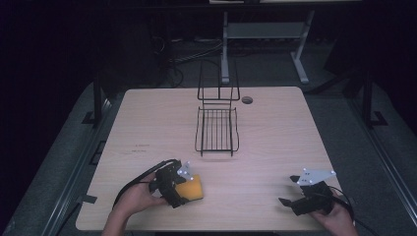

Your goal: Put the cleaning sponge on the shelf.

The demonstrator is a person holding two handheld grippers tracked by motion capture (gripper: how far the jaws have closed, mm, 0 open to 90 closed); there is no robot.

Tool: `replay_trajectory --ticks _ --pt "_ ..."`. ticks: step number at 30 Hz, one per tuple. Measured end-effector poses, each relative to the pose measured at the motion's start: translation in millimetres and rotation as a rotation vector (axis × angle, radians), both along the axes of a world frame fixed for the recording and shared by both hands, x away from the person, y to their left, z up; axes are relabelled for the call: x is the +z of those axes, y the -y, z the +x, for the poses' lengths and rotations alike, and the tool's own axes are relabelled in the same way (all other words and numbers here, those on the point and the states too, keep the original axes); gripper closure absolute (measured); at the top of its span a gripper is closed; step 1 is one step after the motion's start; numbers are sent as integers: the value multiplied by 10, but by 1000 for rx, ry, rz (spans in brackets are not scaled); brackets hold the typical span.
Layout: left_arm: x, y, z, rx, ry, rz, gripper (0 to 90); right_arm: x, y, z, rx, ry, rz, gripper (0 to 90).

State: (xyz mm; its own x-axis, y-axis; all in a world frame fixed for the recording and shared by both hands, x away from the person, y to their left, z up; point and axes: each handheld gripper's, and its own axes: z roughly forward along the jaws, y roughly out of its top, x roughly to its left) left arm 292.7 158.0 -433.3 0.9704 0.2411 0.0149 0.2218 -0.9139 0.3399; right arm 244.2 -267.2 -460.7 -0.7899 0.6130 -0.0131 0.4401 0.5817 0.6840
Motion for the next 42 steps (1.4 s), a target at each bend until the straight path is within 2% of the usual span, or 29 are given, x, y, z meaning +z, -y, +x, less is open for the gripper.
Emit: replay_trajectory --ticks 13,27,30,42 --pt "-50 13 19 -5 -3 15 176 4 3 -1 0 0 3 133" --pt "-55 12 26 -14 -8 7 215 7 9 -1 0 -2 5 133" --pt "-42 12 30 -19 -9 9 218 1 9 6 3 -1 4 133" --pt "102 34 47 -18 9 -37 218 -14 -17 8 11 -10 0 133"
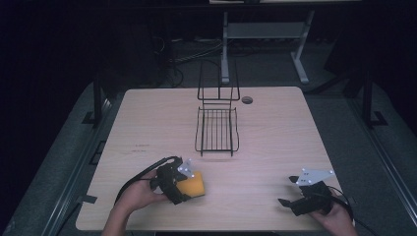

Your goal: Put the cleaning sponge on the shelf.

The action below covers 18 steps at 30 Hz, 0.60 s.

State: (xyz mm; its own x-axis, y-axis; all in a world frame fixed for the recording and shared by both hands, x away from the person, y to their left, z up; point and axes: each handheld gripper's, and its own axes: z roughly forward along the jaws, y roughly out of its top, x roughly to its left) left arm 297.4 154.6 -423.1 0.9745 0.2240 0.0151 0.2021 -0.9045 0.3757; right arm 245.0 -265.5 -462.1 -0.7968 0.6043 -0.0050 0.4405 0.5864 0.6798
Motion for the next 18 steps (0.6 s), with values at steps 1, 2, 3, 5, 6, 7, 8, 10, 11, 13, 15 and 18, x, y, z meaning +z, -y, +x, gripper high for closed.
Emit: replay_trajectory --ticks 1,2,3,5,6,7,8,10,11,13,15,18 --pt "10 2 4 -1 -4 -9 218 -2 -1 1 1 0 0 133" --pt "19 4 6 -2 -2 -12 219 -6 -3 2 2 0 -1 133" --pt "27 7 8 -1 0 -14 219 -8 -8 0 0 -2 -1 133" --pt "38 15 21 -4 0 -12 218 -7 -15 0 5 -3 -6 133" --pt "40 19 23 -2 3 -13 218 -7 -18 0 6 -2 -6 133" --pt "44 21 27 2 9 -12 218 -10 -22 0 5 -2 -3 133" --pt "51 22 34 4 9 -15 218 -10 -23 1 6 -3 -3 133" --pt "71 19 49 4 11 -18 218 -11 -22 2 7 -3 -4 133" --pt "81 19 57 3 12 -19 218 -11 -22 1 7 -3 -3 133" --pt "93 22 68 9 11 -25 218 -9 -15 3 10 -2 -5 134" --pt "106 29 82 13 11 -23 218 -12 -18 2 6 -5 0 134" --pt "133 35 104 11 12 -25 218 -15 -22 -1 7 -3 -1 134"
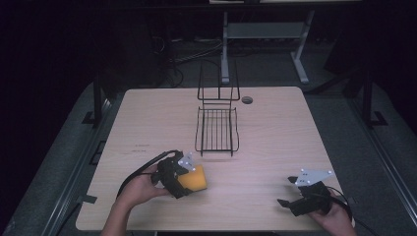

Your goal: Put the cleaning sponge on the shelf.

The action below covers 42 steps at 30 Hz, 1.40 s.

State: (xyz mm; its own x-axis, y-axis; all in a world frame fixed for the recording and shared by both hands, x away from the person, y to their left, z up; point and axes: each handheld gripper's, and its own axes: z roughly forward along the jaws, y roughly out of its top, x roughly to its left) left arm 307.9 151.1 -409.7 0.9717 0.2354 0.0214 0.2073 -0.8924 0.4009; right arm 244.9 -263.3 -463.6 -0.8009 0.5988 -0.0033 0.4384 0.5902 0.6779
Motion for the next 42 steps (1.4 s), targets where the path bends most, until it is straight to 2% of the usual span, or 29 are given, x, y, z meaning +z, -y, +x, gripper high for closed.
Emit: replay_trajectory --ticks 5,14,16,23,27,29,38,42 --pt "57 15 30 0 6 8 217 4 -15 -11 -4 11 7 134" --pt "190 22 86 1 24 -1 217 19 16 -3 -30 22 31 136" --pt "213 22 100 1 28 -5 218 19 18 3 -20 3 37 138" --pt "272 33 153 0 32 -4 217 20 9 1 -14 0 45 138" --pt "306 33 189 1 35 -4 217 22 24 6 -34 8 45 139" --pt "322 35 206 -1 39 -2 217 25 22 5 -62 15 44 142" --pt "388 62 345 -4 51 -3 217 8 35 19 -41 4 36 140" --pt "409 93 410 -13 51 -3 217 0 34 22 -52 3 29 141"
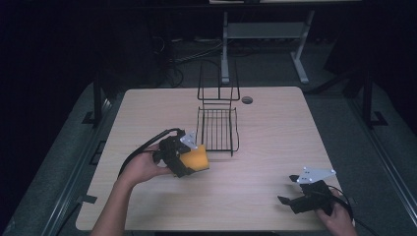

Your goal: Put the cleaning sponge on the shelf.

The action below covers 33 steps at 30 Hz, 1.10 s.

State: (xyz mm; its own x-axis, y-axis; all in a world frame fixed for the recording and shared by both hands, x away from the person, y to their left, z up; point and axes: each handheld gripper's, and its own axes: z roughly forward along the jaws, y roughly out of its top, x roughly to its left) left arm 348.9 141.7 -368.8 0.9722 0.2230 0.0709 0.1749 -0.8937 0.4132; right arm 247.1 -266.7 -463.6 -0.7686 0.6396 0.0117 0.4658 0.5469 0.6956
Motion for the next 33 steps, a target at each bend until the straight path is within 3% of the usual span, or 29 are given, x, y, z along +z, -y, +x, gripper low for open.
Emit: replay_trajectory --ticks 18,31,33 --pt "66 140 256 -31 -9 -13 217 -9 -27 -25 20 -8 -13 141" --pt "117 282 443 -60 -13 15 217 -5 -2 -20 9 -9 -5 140" --pt "118 291 472 -62 -21 4 217 -5 -1 -20 9 -11 -6 140"
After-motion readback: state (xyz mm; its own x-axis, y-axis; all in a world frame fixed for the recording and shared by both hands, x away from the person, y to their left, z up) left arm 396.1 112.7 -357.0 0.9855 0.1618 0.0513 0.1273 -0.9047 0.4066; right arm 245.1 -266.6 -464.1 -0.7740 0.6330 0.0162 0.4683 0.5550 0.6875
